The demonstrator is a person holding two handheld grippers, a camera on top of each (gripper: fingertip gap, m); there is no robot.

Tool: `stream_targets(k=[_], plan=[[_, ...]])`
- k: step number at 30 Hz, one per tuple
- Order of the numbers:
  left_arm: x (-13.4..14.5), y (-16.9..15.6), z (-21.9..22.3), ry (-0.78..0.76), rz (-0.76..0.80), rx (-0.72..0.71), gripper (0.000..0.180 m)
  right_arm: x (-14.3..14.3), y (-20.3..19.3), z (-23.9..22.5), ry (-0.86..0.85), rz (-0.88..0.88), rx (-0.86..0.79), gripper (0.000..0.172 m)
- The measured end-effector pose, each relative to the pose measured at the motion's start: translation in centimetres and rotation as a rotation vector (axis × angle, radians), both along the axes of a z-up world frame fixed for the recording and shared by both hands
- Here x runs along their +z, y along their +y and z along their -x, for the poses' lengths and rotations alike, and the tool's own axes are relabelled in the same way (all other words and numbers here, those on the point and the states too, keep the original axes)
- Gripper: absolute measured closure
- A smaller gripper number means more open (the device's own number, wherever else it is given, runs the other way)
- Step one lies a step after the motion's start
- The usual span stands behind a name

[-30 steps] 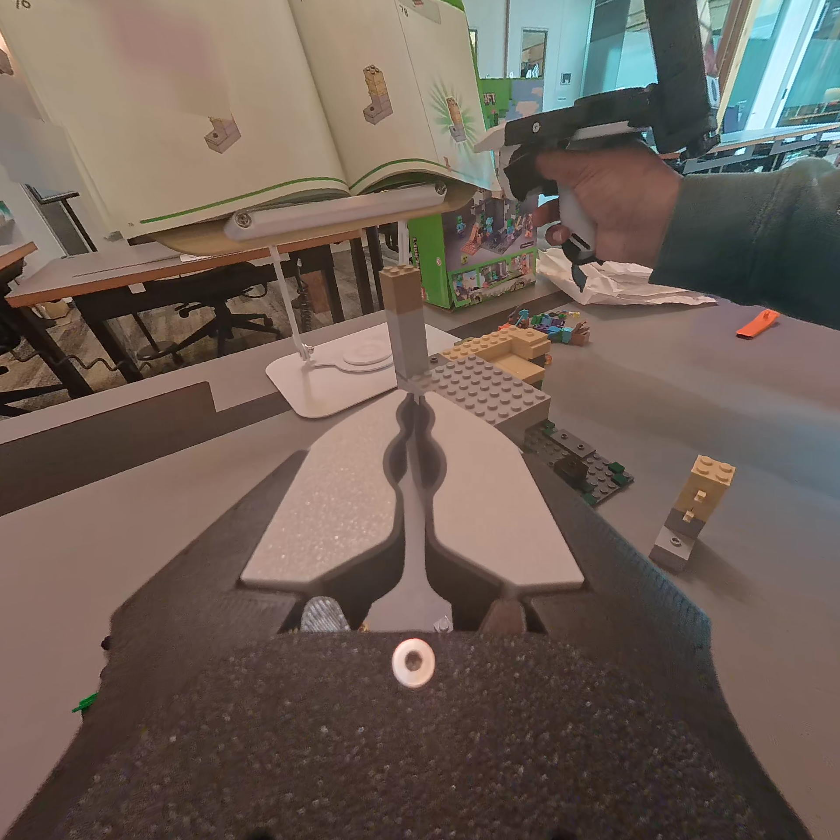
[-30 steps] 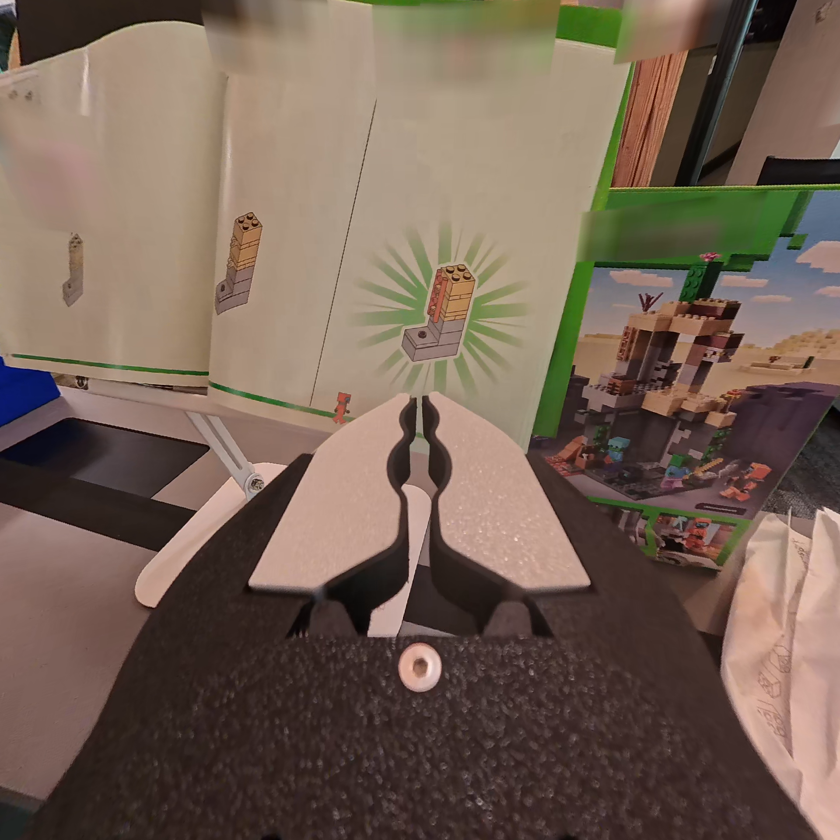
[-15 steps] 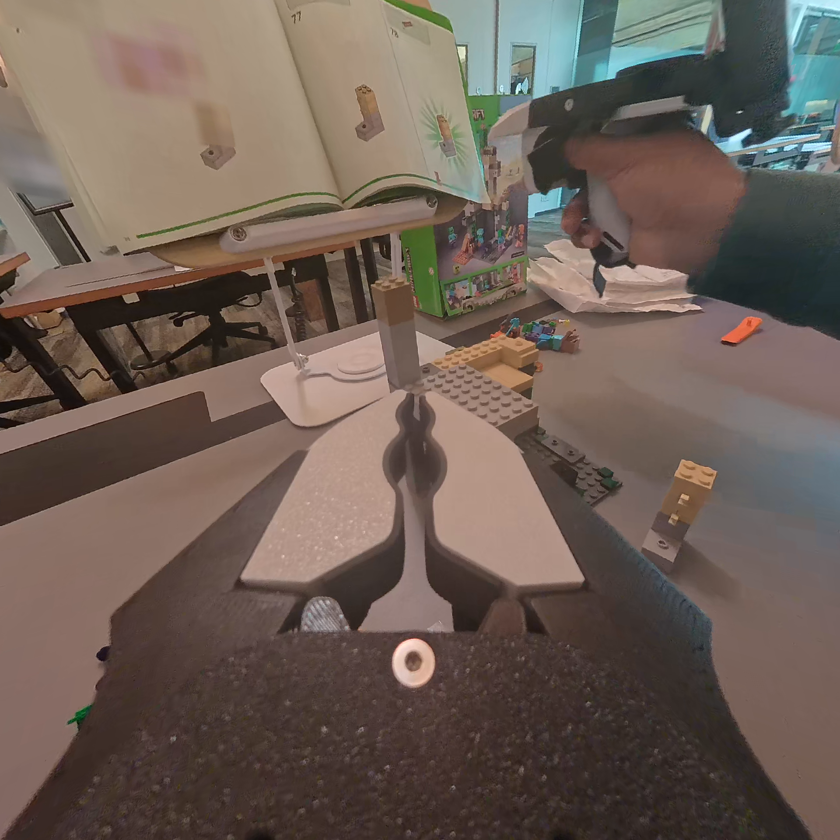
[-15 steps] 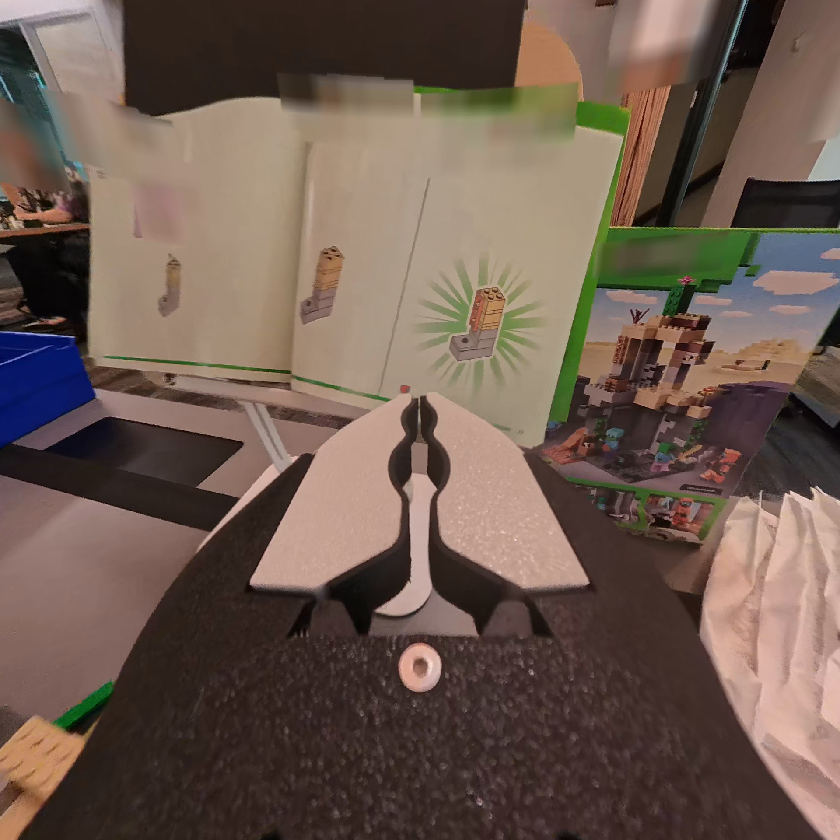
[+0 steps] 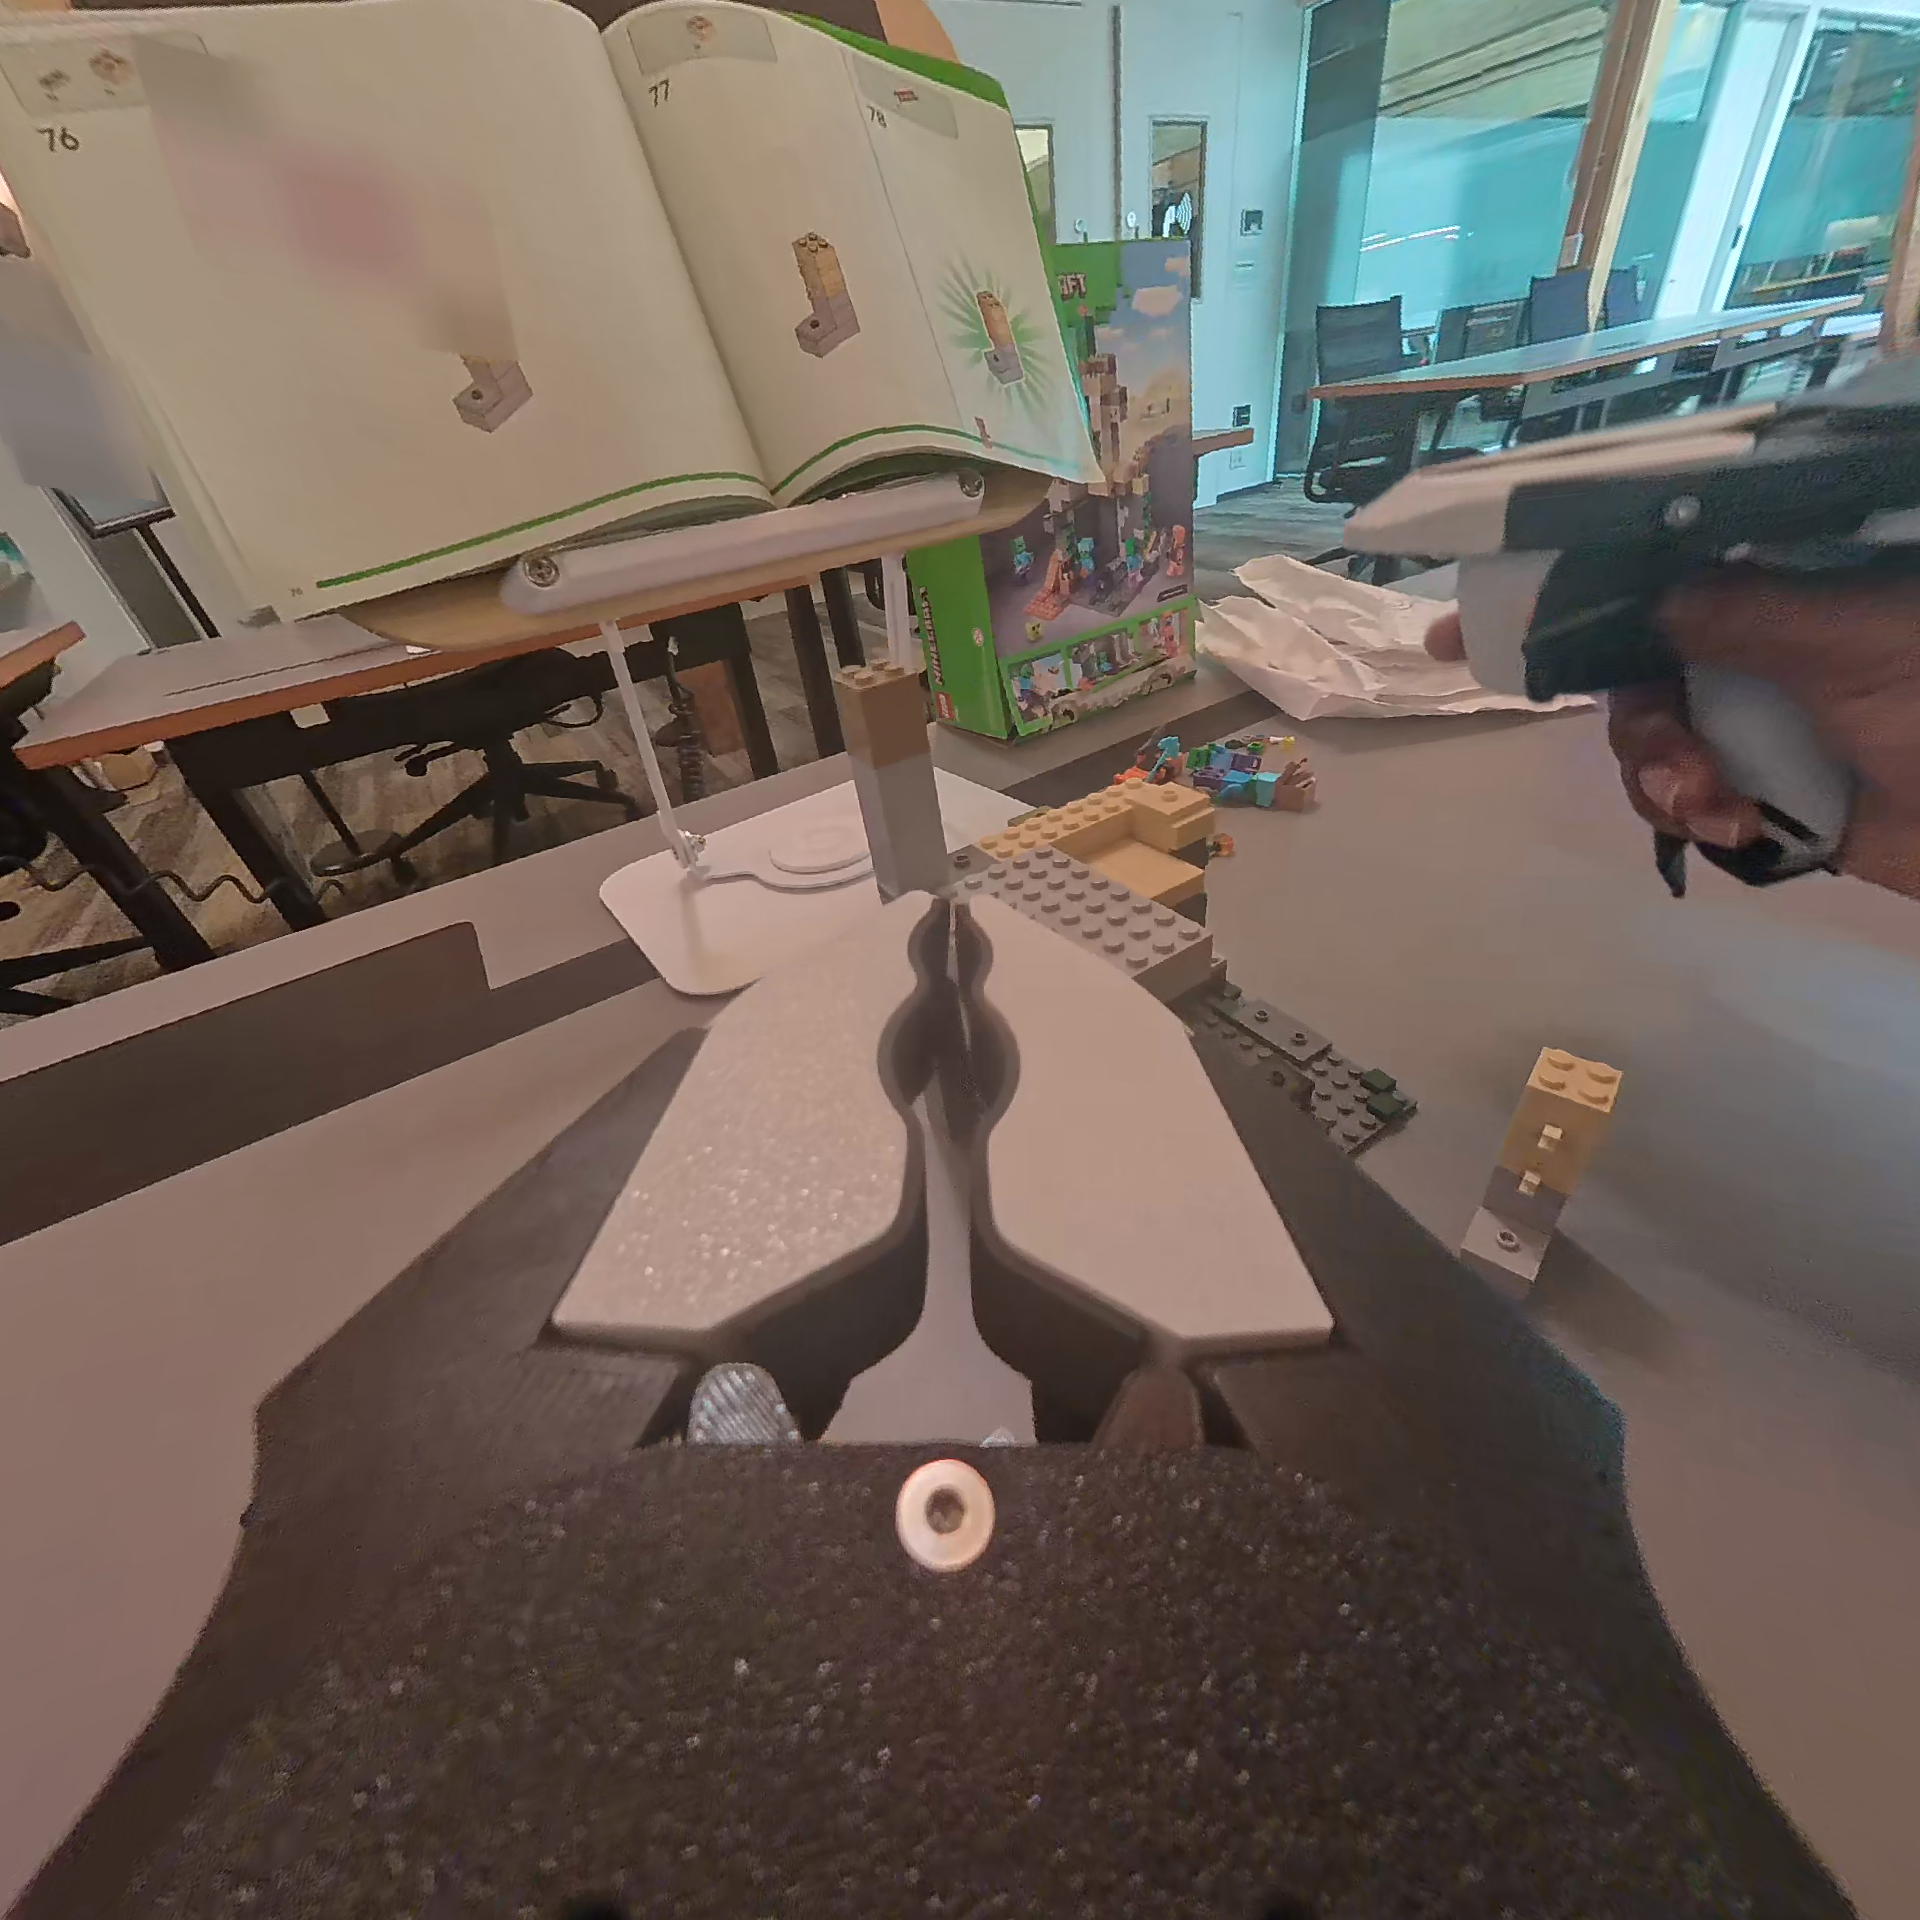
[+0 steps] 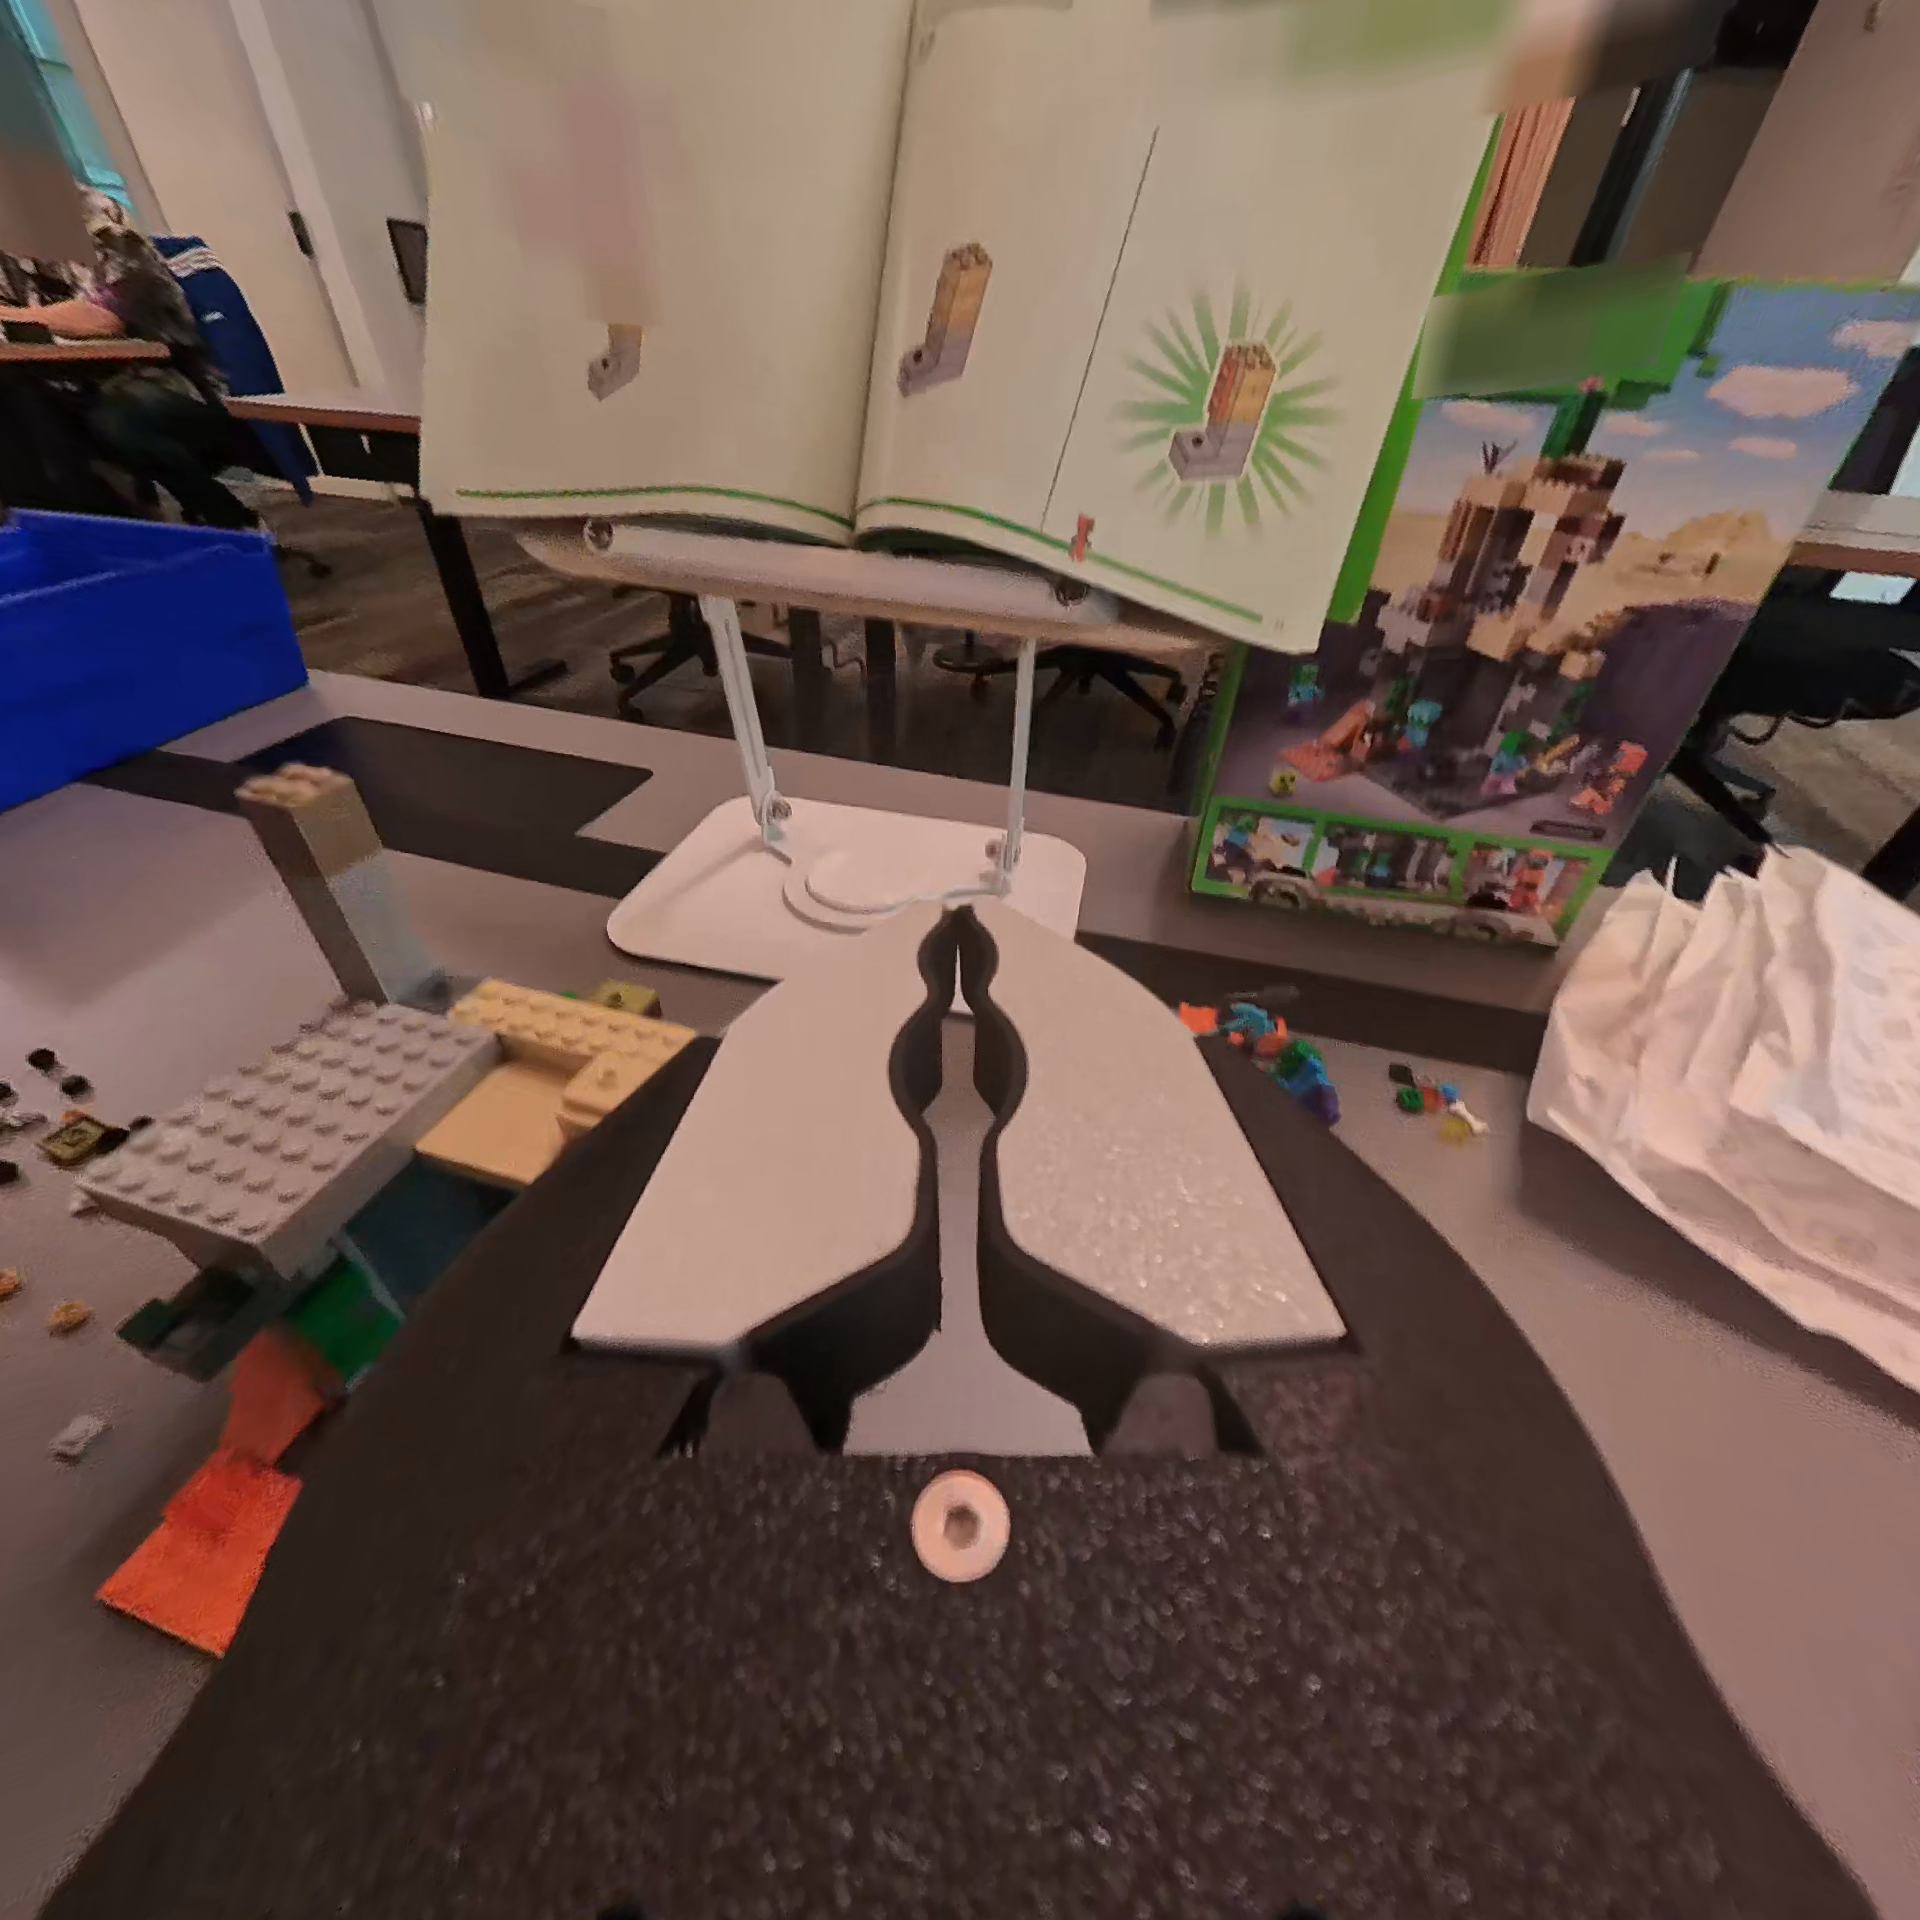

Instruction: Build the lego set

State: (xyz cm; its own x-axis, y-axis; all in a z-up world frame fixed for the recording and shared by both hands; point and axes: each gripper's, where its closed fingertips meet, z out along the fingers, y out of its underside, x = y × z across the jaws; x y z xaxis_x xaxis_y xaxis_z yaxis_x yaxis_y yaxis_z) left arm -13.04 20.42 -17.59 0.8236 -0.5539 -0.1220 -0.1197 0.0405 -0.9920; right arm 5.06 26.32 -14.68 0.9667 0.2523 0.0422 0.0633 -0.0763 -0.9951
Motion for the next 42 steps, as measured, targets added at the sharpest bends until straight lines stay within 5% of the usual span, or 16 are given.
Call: stream_targets(k=[7,20,24,30,33,38,42], plan=[[0.5,-0.1,0.7,-0.003,-0.005,0.012,0.18,-3.8,-0.5,0.3,-0.005,0.047,0.009,0.172],[4.0,-2.7,2.5,0.001,-0.009,0.041,0.18,-2.0,-2.0,1.6,0.029,-0.011,0.108,0.168],[7.3,-5.0,7.5,-0.013,-0.007,0.104,0.175,-1.8,-2.2,1.6,0.001,-0.031,0.104,0.168],[11.3,-6.8,20.9,0.12,0.051,0.286,0.163,-1.9,-2.0,1.4,0.013,-0.022,0.109,0.168],[8.6,-7.5,24.4,0.235,0.248,0.208,0.164,-2.3,-1.8,1.2,0.003,-0.014,0.102,0.168],[-1.4,-9.7,27.0,0.474,0.734,0.019,0.161,-3.4,-1.4,1.3,-0.003,0.016,0.107,0.168],[-7.7,-11.6,27.2,0.62,0.962,-0.082,0.162,-3.7,-1.5,1.9,-0.021,0.008,0.137,0.168]])
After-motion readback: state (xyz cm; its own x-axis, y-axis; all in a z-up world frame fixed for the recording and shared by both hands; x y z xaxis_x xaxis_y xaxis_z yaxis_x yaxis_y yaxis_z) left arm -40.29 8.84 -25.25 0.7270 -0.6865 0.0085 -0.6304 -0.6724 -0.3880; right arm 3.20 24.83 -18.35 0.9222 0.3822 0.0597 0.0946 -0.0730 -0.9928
